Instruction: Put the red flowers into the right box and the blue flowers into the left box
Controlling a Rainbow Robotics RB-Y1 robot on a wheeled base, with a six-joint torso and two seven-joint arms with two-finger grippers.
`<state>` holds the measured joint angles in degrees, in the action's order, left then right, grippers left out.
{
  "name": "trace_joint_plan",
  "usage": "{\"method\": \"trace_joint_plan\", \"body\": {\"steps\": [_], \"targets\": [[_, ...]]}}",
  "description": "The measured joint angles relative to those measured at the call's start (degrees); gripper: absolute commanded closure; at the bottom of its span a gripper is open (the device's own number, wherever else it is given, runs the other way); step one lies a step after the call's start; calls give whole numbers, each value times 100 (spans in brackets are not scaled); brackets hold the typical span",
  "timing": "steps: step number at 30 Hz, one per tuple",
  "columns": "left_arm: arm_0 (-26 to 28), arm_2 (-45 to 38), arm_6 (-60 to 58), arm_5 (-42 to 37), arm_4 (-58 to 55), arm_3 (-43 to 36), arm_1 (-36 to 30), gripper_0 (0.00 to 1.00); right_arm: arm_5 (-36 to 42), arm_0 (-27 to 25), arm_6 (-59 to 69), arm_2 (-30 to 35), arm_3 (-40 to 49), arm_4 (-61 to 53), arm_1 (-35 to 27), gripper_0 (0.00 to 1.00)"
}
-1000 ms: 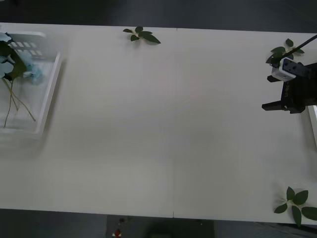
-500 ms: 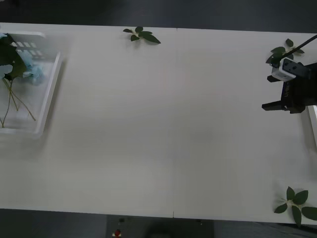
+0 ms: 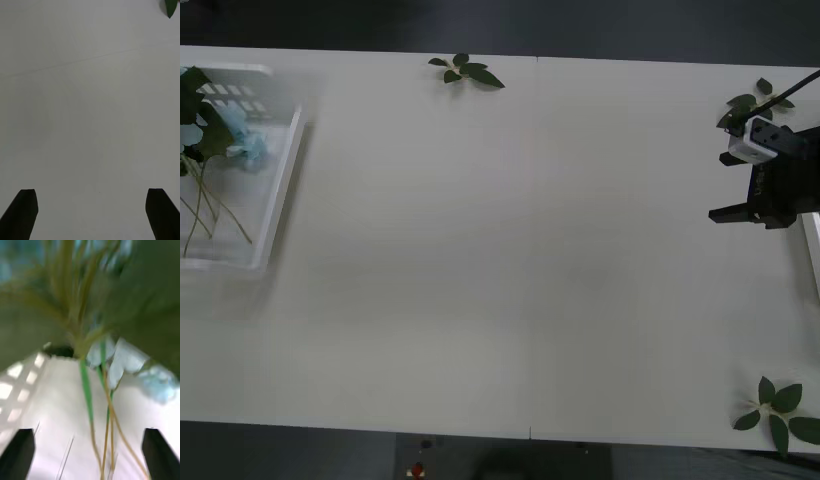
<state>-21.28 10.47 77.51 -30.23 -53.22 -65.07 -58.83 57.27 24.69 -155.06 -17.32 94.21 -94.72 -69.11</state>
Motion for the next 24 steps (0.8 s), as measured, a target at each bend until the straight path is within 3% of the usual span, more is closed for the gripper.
{"method": "trace_joint_plan", "body": {"steps": [6, 15, 20, 24], "targets": [[0, -408, 1, -1232, 0, -268, -63, 0, 0, 0, 0, 0, 0, 0, 0, 16], [0, -977, 98, -3644, -602, -1141, -745, 0, 0, 0, 0, 0, 0, 0, 1, 16], [0, -1927, 1397, -5006, -1062, -1323, -794, 0, 0, 0, 0, 0, 0, 0, 1, 16], [0, -2322, 2079, -5494, -1587, -1561, -794, 0, 0, -1, 0, 0, 0, 0, 1, 16]]}}
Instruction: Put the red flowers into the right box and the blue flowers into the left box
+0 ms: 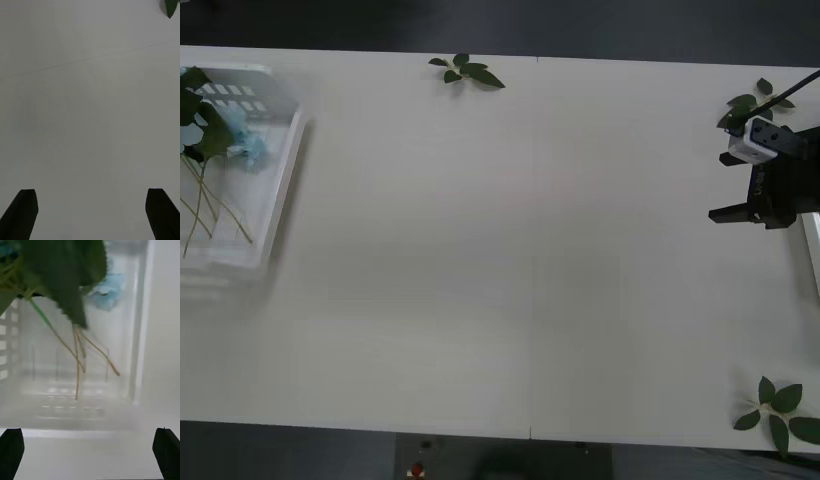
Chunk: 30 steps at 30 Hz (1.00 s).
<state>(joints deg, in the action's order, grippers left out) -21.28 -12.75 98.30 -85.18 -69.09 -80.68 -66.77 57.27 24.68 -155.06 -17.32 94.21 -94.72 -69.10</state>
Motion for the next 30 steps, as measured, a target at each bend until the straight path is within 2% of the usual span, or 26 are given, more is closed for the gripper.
{"method": "trace_joint_plan", "body": {"steps": [3, 9, 16, 21, 30], "targets": [[0, 48, 470, -104, -610, -243, 0, 0, 0, 0, 0, 0, 1, 0, 0, 15], [0, 219, 2787, -129, -1887, -418, 70, 0, 0, 0, 0, 0, 1, 0, 0, 16], [0, 214, 4380, -353, -2887, -482, 606, 0, 0, 0, 0, 0, 1, 0, 0, 16], [0, 424, 4603, -322, -3083, -1073, 1101, 0, 0, 0, 0, 0, 1, 0, 1, 16], [0, 1079, 4604, 210, -3116, -1828, 1312, 0, 0, 0, 0, 0, 1, 0, 1, 16]]}}
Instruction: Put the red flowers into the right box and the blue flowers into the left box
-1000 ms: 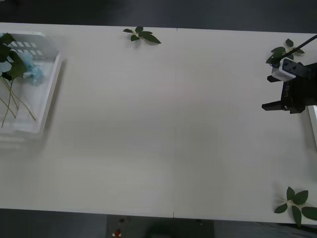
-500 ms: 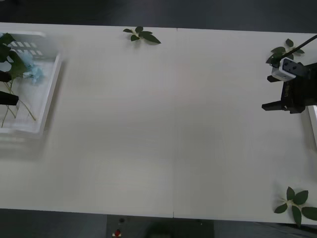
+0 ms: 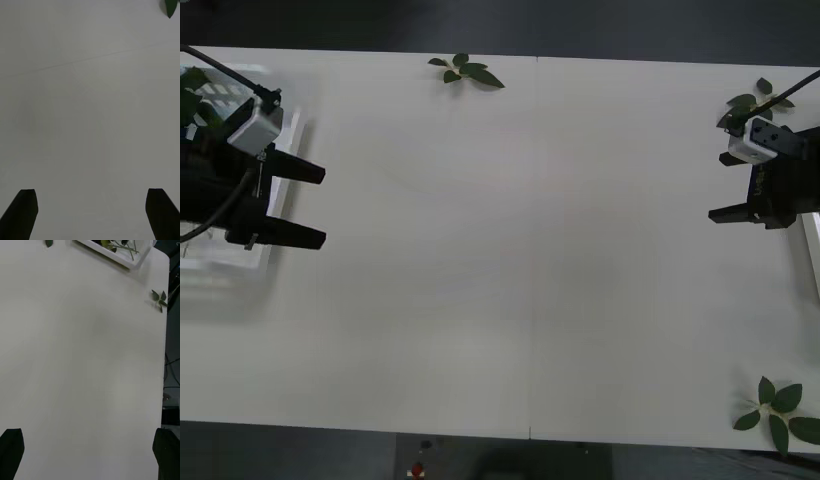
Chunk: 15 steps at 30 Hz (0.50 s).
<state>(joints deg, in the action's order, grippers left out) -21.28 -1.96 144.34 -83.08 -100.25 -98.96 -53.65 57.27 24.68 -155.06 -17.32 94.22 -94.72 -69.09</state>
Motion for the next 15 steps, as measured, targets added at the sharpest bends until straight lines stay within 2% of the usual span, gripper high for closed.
{"method": "trace_joint_plan", "body": {"steps": [3, 8, 15], "targets": [[0, 61, 120, 64, 79, -164, 9, 0, 0, 0, 0, 0, 0, 0, 0, 16], [0, 62, 1076, -32, 540, -668, 10, 0, 0, 0, 0, 0, 0, 0, 0, 16], [0, 267, 1091, -22, 900, -1222, 169, 0, 0, 0, 0, 0, 0, 0, 0, 16]]}}
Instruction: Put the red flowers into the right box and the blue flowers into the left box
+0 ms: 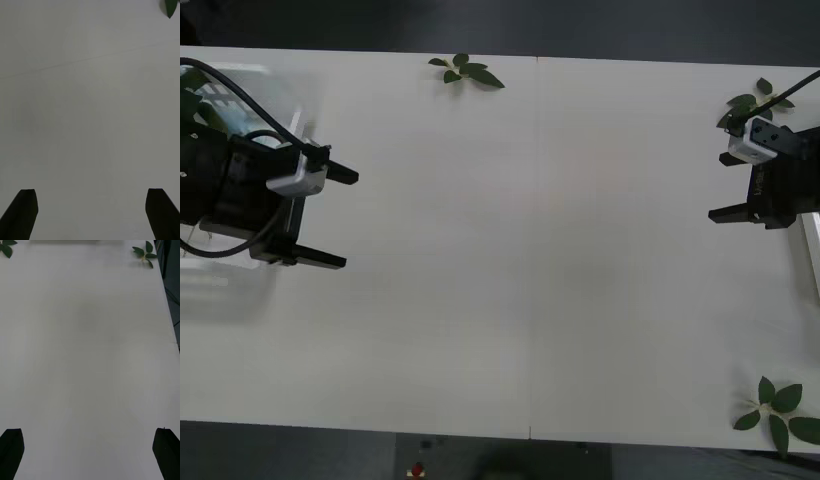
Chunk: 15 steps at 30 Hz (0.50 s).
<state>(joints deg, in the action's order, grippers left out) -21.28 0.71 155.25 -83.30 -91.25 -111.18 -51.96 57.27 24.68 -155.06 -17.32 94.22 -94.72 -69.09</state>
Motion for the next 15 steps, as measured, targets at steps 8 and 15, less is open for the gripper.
{"method": "trace_joint_plan", "body": {"steps": [8, 15], "targets": [[-14, 560, 0, 126, 43, -2, 253, 0, 0, 0, 0, 0, 0, 0, 0, 16], [-114, 1091, 0, 845, 626, 5, 286, 0, 0, 0, 0, 0, 0, 0, 0, 15]]}}
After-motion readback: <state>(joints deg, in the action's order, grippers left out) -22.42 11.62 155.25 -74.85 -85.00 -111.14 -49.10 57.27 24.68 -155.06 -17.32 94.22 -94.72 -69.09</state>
